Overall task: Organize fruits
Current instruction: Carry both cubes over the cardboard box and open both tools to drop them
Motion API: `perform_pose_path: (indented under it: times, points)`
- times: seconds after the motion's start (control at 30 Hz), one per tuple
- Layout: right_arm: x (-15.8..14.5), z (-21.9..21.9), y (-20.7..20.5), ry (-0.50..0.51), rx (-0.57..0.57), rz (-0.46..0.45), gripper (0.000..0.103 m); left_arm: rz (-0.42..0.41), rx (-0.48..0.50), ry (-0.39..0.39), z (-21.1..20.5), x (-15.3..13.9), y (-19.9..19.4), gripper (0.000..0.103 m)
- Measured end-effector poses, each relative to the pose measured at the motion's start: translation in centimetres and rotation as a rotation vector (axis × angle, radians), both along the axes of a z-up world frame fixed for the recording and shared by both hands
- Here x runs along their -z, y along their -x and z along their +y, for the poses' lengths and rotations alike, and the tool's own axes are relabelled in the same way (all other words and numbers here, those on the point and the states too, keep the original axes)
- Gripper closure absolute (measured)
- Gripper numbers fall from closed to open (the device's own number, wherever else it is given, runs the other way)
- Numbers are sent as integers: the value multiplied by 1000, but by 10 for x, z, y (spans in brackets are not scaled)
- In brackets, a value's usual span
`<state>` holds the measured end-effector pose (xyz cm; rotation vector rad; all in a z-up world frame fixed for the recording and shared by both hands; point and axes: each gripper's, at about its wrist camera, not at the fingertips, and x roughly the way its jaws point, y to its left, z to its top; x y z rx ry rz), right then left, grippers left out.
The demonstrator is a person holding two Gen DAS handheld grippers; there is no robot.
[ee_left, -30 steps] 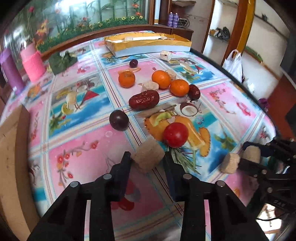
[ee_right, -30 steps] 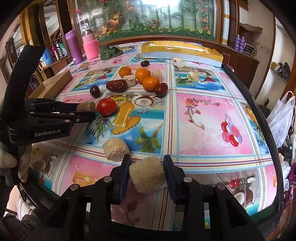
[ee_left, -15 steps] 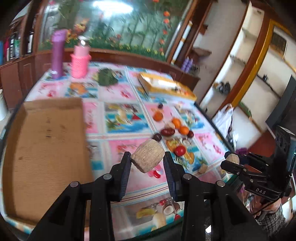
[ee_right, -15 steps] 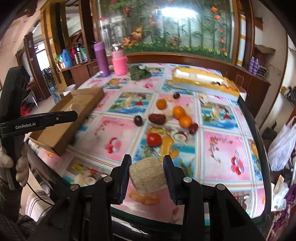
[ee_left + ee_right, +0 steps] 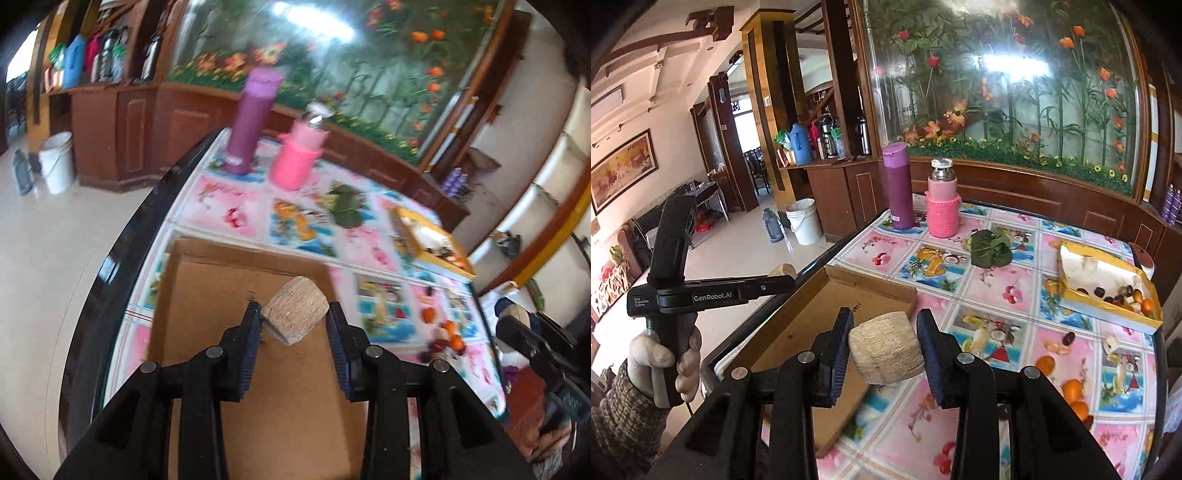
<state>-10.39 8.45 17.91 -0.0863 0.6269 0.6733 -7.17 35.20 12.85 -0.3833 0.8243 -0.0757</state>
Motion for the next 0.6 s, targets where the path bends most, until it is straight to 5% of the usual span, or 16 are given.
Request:
perform_pose_path:
  times: [0.3,0.6]
  points:
    - [95,121,-96,179,-48,144,64,168,-76,32,28,75,-72,68]
    - [143,156,-138,270,-57,224,64,213,-117,43,46,94,-88,67]
